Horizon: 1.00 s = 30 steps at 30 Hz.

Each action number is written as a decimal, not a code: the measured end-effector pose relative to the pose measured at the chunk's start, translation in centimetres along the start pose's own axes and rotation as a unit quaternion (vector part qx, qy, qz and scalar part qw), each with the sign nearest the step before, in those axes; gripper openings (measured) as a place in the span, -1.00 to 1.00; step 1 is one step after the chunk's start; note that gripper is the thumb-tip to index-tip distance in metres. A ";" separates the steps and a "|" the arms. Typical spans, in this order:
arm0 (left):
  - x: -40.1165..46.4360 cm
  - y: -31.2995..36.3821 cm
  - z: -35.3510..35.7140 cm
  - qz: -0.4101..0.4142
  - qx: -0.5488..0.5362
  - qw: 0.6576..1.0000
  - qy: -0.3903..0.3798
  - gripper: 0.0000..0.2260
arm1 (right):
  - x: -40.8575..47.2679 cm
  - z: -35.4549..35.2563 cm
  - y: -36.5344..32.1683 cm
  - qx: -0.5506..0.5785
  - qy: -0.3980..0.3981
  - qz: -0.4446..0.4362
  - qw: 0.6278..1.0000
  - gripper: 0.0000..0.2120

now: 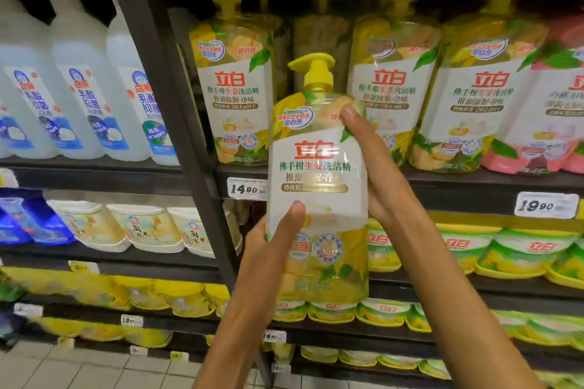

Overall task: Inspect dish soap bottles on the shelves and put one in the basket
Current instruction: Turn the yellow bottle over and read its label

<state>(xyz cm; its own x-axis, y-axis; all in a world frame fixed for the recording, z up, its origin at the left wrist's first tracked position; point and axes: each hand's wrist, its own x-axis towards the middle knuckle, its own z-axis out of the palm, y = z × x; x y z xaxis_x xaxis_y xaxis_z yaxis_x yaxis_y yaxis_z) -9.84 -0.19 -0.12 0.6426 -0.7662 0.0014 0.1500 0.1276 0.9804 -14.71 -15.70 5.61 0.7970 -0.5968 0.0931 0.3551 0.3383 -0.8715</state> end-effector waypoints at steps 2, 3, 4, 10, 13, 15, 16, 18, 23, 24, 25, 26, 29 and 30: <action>-0.5 0.3 -0.9 -0.021 -0.020 0.999 -0.039 -0.53 | -0.7 0.2 0.3 0.032 0.010 -0.010 0.999 -0.43; -0.9 0.6 -1.3 -0.028 -0.040 0.997 -0.055 -0.58 | -1.1 0.4 0.3 0.049 0.011 -0.013 0.999 -0.52; -1.2 0.8 -1.7 -0.036 -0.059 0.995 -0.067 -0.63 | -1.5 0.7 0.4 0.065 0.012 -0.015 0.998 -0.61; -2.9 1.0 -3.6 -0.108 -0.136 0.975 -0.138 -0.66 | -3.9 1.7 2.0 0.064 0.044 0.021 0.997 -0.56; -3.7 0.9 -4.6 -0.127 -0.146 0.967 -0.166 -0.66 | -4.9 1.9 2.8 0.034 0.073 0.060 0.995 -0.49; -4.1 0.9 -5.2 -0.126 -0.145 0.966 -0.173 -0.69 | -5.5 2.1 3.3 0.025 0.088 0.068 0.994 -0.48; -4.3 0.9 -5.4 -0.127 -0.147 0.966 -0.169 -0.71 | -5.8 2.2 3.6 0.022 0.091 0.063 0.994 -0.49; -4.5 0.8 -5.9 -0.134 -0.157 0.965 -0.160 -0.71 | -6.4 2.2 4.1 0.014 0.092 0.048 0.995 -0.51; -5.1 1.2 -6.4 -0.126 -0.151 0.962 -0.188 -0.73 | -7.6 1.9 5.4 0.018 0.090 0.040 0.995 -0.59; -5.3 1.3 -6.3 -0.127 -0.155 0.961 -0.191 -0.72 | -7.7 2.0 5.5 0.023 0.091 0.043 0.995 -0.62; -5.3 1.4 -6.2 -0.130 -0.161 0.959 -0.195 -0.70 | -7.8 2.0 5.5 0.026 0.093 0.044 0.994 -0.66; -5.4 1.4 -6.1 -0.133 -0.166 0.957 -0.199 -0.69 | -7.9 1.9 5.6 0.030 0.096 0.039 0.994 -0.66; -5.3 1.2 -5.7 -0.142 -0.177 0.952 -0.207 -0.68 | -8.1 1.6 5.5 0.034 0.102 0.021 0.994 -0.60; -5.3 1.0 -5.6 -0.147 -0.173 0.952 -0.207 -0.68 | -8.2 1.4 5.5 0.030 0.100 0.016 0.994 -0.61</action>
<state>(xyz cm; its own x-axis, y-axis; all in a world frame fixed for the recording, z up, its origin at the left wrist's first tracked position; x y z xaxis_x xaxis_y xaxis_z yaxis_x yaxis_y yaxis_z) -8.89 7.50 -0.20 0.1940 -0.9742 -0.1157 0.5630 0.0140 0.8264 -18.60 -7.97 0.70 0.6966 -0.7165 -0.0372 0.3643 0.3980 -0.8420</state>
